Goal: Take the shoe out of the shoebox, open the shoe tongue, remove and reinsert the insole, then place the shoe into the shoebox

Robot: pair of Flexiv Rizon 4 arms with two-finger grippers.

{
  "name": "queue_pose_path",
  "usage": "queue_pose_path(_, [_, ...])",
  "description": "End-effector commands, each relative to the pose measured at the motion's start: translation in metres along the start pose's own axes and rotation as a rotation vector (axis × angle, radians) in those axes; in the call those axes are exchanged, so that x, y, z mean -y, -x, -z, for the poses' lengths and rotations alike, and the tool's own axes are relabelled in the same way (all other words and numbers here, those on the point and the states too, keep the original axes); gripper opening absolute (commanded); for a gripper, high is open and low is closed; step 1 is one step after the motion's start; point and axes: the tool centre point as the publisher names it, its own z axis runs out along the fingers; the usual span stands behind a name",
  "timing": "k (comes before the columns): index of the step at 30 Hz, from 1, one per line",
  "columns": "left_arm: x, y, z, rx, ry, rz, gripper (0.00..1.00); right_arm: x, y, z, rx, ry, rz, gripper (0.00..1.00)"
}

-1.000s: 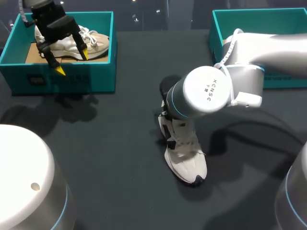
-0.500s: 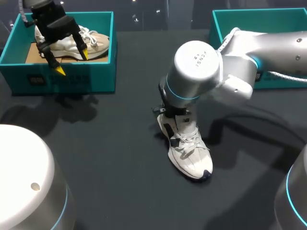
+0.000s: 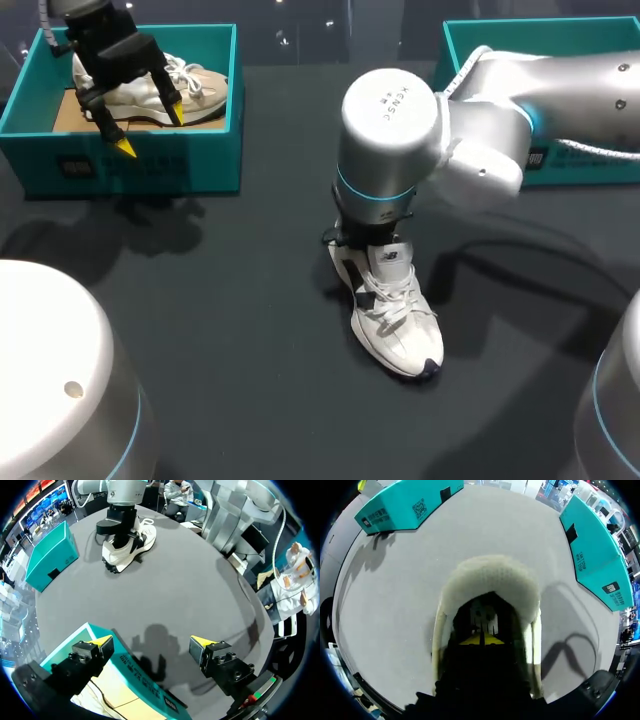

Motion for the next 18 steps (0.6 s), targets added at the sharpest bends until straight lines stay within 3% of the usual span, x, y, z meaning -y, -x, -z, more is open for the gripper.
queue_pose_path(1, [0.0, 0.0, 0.001, -0.002, 0.002, 0.0, 1.0, 0.015, 0.006, 0.017, -0.055, 0.013, 0.026, 0.0])
queue_pose_path(11, [0.0, 0.0, 0.001, -0.002, 0.002, 0.0, 1.0, 0.008, 0.016, 0.033, -0.073, -0.079, 0.053, 0.0])
queue_pose_path(18, [0.0, 0.0, 0.001, -0.002, 0.002, 0.0, 1.0, 0.008, 0.011, 0.037, -0.081, -0.148, 0.1, 0.0])
